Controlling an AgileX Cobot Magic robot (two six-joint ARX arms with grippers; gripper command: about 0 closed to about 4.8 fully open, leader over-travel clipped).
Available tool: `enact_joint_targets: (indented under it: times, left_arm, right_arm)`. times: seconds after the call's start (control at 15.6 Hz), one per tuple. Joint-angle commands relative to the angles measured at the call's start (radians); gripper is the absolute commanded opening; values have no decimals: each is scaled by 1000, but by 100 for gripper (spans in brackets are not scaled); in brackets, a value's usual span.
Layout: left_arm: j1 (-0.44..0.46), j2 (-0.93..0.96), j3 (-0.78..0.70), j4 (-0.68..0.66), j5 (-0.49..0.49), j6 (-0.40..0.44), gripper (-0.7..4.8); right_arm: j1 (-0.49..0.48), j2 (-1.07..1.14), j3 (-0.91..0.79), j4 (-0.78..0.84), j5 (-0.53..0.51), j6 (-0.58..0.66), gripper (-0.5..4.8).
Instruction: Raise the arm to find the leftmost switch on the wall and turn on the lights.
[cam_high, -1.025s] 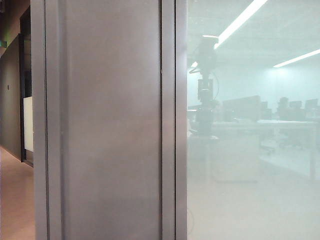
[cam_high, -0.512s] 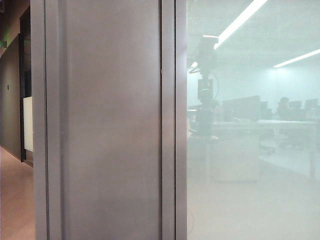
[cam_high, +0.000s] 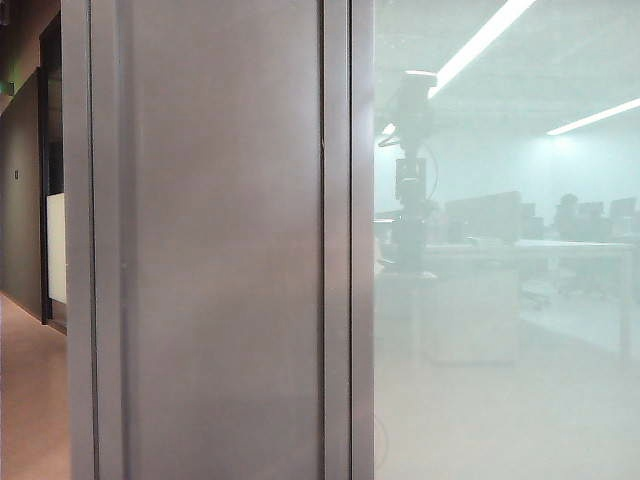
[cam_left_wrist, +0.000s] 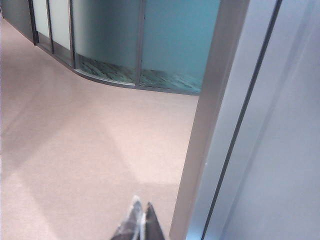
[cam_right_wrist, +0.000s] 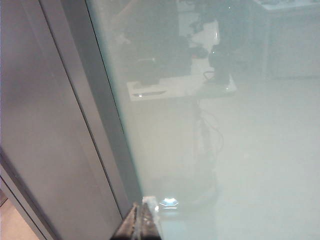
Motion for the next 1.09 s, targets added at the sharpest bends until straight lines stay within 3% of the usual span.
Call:
enact_joint_targets:
  times: [0.06,1.09]
  left_arm:
    - [2,-1,2,12,5,9,-5]
    - [2,-1,2,9,28,22,-5]
  right_arm:
    - [0,0,4,13,4,-3,-1]
    - [0,0,4,13,4,-3,-1]
